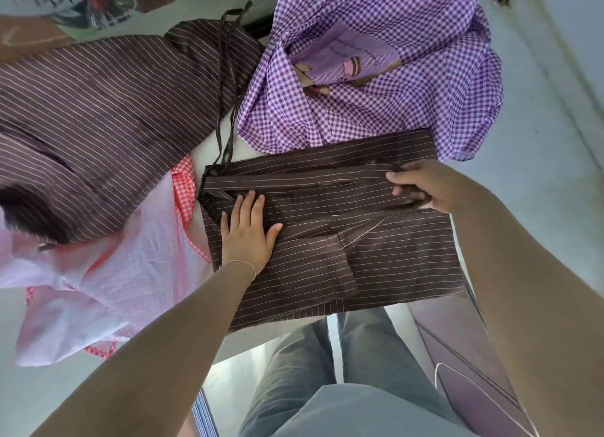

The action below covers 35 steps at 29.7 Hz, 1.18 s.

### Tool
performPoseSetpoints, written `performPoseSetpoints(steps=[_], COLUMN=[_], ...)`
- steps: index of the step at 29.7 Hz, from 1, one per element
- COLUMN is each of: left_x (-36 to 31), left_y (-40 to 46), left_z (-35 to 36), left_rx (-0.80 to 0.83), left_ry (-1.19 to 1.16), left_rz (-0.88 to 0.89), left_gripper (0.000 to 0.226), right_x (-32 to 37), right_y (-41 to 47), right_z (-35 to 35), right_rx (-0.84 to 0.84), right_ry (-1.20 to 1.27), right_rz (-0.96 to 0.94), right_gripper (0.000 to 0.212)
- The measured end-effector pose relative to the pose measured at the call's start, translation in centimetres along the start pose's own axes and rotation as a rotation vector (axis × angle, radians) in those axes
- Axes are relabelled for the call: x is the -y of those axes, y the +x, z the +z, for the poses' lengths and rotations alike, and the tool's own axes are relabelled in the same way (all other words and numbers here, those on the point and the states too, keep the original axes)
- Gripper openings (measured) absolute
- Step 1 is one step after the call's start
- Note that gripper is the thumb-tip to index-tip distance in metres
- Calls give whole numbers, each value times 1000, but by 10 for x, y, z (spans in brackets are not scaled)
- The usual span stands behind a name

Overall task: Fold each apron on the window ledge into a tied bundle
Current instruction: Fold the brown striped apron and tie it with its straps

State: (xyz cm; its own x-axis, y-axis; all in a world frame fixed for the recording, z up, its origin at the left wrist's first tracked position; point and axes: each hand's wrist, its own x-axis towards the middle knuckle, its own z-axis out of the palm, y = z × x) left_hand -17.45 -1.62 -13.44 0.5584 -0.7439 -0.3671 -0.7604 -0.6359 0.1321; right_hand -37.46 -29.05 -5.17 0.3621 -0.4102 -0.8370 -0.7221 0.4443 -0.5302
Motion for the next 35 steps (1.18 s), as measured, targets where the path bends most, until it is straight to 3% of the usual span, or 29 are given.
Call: performPoseSetpoints(steps=[3, 4, 7, 9, 10, 12, 14, 15, 18, 21, 25, 26, 28, 30, 31, 32, 35], left_x=[-2, -1, 5, 13, 17, 29, 42, 48, 59, 66, 56, 48, 30, 17, 15, 14, 24], left_y=[5, 6, 12, 20, 24, 31, 37, 39, 39, 38, 35, 31, 14, -12, -26, -38, -64], left_z=[-9, -12, -23, -29, -31, -31, -26, -24, -21, -20, -31, -35, -36, -23, -14, -5, 14], left_rx=[-62, -85, -217, -274, -254, -162, -79, -45, -14, -7, -110, -147, -165, -95, -51, -6, 76], left_ry=[2, 7, -4, 39, 71, 135, 172, 177, 196, 189, 188, 197, 204, 233, 255, 270, 268], left_rz=[-9, -14, -57, -71, -61, -37, -63, -81, -58, -18, 74, 132, 290, 457, 513, 542, 508], left_gripper=[63, 63, 56, 57, 59, 64, 66, 68, 73, 72, 65, 63, 64, 66, 69, 71, 73], right_x=[2, 4, 11, 9, 8, 4, -2, -6, -15, -29, -41, -42, -44, -47, -50, -55, -76], right_y=[-6, -8, -21, -18, -13, -5, 3, 6, 17, 24, 28, 29, 21, 3, -9, -17, -32], right_z=[8, 9, 7, 3, 4, 8, 16, 19, 22, 16, 11, 12, 23, 44, 57, 69, 106], right_rx=[-103, -80, 174, 268, 239, 51, -193, -249, -338, -537, -321, -327, -543, -846, -870, -785, -291], right_ry=[-156, -15, 708, 777, 636, 63, -420, -491, -404, -146, 330, 304, 4, -358, -503, -648, -965], right_rz=[-169, -215, -163, -93, -50, 3, -19, -47, -190, -256, -93, -93, -198, -442, -545, -550, -169], right_gripper=[14, 14, 20, 33, 44, 60, 57, 57, 38, 27, 44, 53, 62, 42, 28, 27, 61])
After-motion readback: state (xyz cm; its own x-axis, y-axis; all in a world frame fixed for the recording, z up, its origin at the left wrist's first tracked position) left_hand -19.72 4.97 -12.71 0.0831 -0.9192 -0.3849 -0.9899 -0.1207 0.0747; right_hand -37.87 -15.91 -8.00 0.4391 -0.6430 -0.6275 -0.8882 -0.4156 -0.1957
